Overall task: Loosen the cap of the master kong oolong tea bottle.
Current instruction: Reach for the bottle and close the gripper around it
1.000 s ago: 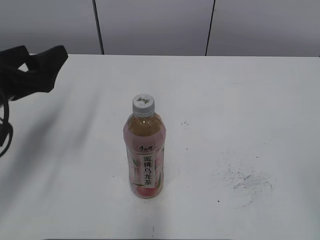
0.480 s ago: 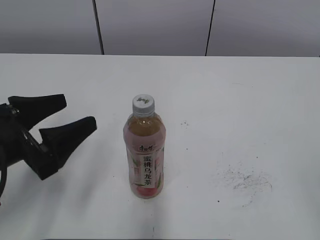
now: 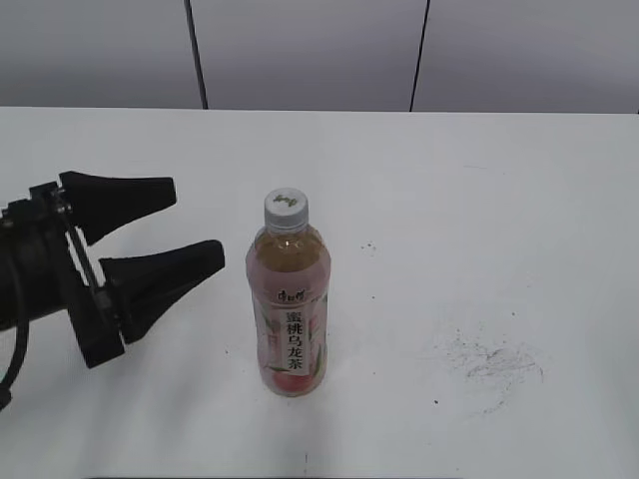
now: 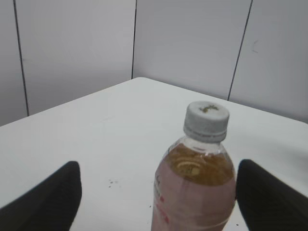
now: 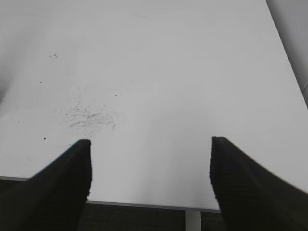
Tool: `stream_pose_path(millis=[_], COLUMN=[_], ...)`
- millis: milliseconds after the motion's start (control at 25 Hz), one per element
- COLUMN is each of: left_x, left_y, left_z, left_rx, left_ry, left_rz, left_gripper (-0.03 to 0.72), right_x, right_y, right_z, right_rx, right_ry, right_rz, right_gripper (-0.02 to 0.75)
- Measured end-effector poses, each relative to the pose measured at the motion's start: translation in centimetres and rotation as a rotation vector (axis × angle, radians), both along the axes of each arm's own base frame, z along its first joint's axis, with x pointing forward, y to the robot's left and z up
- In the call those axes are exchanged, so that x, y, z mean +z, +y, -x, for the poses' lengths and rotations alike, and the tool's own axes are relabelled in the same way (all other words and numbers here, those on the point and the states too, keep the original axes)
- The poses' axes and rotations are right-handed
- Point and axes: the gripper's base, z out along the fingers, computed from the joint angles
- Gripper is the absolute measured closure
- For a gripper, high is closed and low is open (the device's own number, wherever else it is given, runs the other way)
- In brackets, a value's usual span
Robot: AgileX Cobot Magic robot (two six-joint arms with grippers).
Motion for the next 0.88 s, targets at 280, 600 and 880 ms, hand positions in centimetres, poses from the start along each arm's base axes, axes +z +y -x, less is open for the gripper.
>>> stream_pose_path(millis=[280, 600, 880], left_x=[1.4, 0.3, -1.8], left_y=[-1.2, -4.3, -6.4], left_z=[-1.1, -2.1, -3.6], left_rx=[-0.087, -0.208, -0.259], left_ry=[-0.022, 0.018, 0.077], left_rz=[0.027, 0.023, 0.007], left_gripper=[0.104, 0.102, 0.101], right_x=[0.0, 0.0, 0.0], right_y=[0.0, 0.0, 0.0], right_z=[0.0, 0.0, 0.0], right_rx=[0.000, 0.000, 0.000], right_ry=[0.000, 0.000, 0.000], right_rz=[0.000, 0.000, 0.000], right_gripper=[0.164, 0.164, 0.164])
